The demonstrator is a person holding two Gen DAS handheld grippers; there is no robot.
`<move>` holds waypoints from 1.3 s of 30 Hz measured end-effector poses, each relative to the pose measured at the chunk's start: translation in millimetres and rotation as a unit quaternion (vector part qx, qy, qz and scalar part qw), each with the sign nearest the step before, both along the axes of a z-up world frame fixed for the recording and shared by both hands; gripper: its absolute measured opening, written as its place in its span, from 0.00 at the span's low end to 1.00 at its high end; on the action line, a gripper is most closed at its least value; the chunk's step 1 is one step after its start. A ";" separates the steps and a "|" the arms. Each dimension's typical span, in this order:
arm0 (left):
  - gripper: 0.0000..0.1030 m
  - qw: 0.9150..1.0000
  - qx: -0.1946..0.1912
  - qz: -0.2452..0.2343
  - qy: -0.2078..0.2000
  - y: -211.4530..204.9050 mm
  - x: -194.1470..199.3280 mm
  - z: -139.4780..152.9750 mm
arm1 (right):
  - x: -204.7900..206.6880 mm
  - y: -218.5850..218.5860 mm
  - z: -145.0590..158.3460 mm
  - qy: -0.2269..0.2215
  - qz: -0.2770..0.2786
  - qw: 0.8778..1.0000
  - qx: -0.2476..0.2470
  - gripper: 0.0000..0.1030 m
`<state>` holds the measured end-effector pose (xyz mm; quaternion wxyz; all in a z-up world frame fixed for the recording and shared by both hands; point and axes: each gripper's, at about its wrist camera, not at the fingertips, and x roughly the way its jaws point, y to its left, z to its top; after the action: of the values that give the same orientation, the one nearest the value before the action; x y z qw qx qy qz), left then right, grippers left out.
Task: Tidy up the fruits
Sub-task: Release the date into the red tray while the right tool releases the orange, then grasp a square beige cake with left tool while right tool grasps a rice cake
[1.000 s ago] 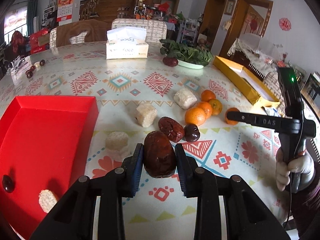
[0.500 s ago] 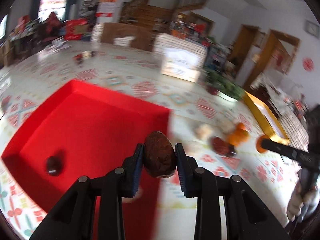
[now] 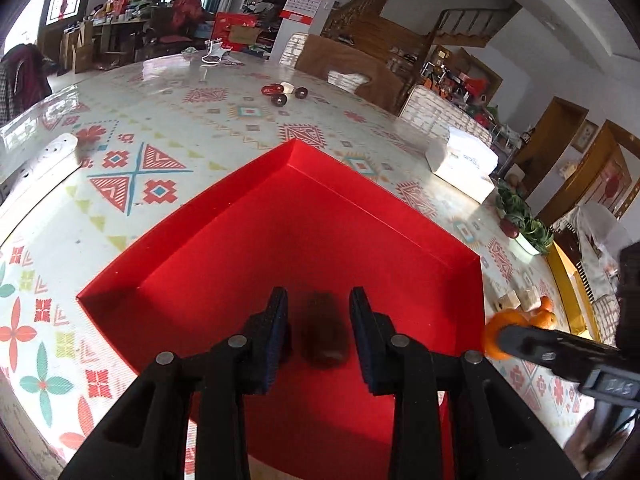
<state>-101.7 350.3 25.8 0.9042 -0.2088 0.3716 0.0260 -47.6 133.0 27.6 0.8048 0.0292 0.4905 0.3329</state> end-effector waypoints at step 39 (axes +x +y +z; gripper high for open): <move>0.65 0.996 0.015 -0.079 -0.038 -78.5 -10.4 39.3 | -13.4 -84.7 -24.5 -0.035 -0.071 0.994 -0.077 0.34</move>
<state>-112.1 271.8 65.1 0.9198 -0.1661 0.3523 -0.0479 -61.0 48.3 3.1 0.8428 -0.0095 0.4830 0.2372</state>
